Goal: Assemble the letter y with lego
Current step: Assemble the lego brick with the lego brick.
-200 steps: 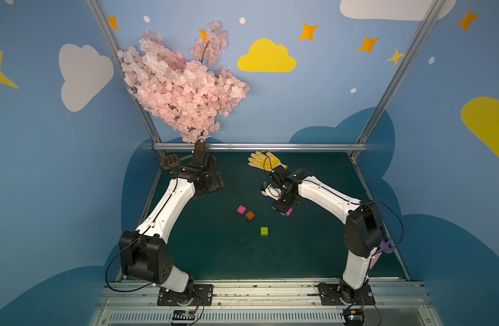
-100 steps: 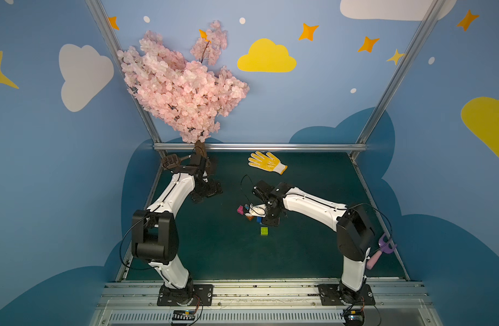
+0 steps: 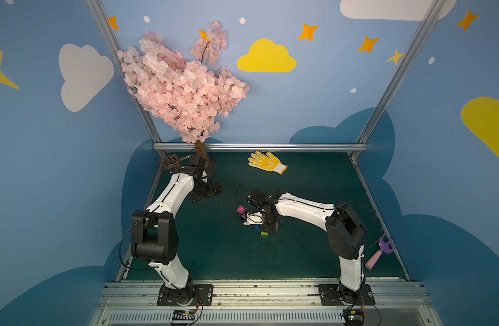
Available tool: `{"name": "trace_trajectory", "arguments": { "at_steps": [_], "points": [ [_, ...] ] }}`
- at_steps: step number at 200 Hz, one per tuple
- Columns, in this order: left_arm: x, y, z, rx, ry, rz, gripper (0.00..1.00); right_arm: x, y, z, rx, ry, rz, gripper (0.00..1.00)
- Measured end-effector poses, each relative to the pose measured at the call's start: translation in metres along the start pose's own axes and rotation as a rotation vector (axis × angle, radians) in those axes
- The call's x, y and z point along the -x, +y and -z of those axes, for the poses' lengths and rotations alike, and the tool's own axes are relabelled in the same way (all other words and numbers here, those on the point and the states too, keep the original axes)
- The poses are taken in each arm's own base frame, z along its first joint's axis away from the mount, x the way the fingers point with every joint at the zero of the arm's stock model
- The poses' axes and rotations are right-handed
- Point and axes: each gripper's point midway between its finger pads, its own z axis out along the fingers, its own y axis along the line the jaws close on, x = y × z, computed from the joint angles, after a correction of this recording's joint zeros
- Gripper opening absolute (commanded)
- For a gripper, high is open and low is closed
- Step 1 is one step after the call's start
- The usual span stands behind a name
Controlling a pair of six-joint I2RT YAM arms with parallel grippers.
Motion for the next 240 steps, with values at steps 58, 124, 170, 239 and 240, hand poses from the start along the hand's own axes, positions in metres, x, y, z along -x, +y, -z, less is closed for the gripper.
{"name": "trace_trajectory", "arguments": {
  "at_steps": [58, 124, 170, 239, 240],
  "points": [
    [0.0002, 0.0004, 0.0001, 0.001, -0.001, 0.001, 0.96, 0.0025, 0.0, -0.0025, -0.004, -0.002, 0.004, 0.03],
    [0.0002, 0.0005, 0.0001, 0.002, 0.0, 0.001, 0.96, 0.0044, 0.0002, -0.0034, -0.006, -0.007, 0.007, 0.0],
    [0.0005, 0.0013, 0.0001, 0.004, -0.002, 0.002, 0.96, 0.005, 0.0009, -0.0034, -0.002, -0.01, 0.006, 0.0],
    [0.0009, 0.002, 0.0003, 0.005, -0.003, 0.003, 0.98, 0.0076, 0.0048, -0.004, 0.0, -0.014, 0.013, 0.0],
    [0.0009, 0.002, 0.0003, 0.005, -0.003, 0.003, 0.98, 0.0076, 0.0047, -0.004, 0.0, -0.014, 0.013, 0.0]
  ]
}}
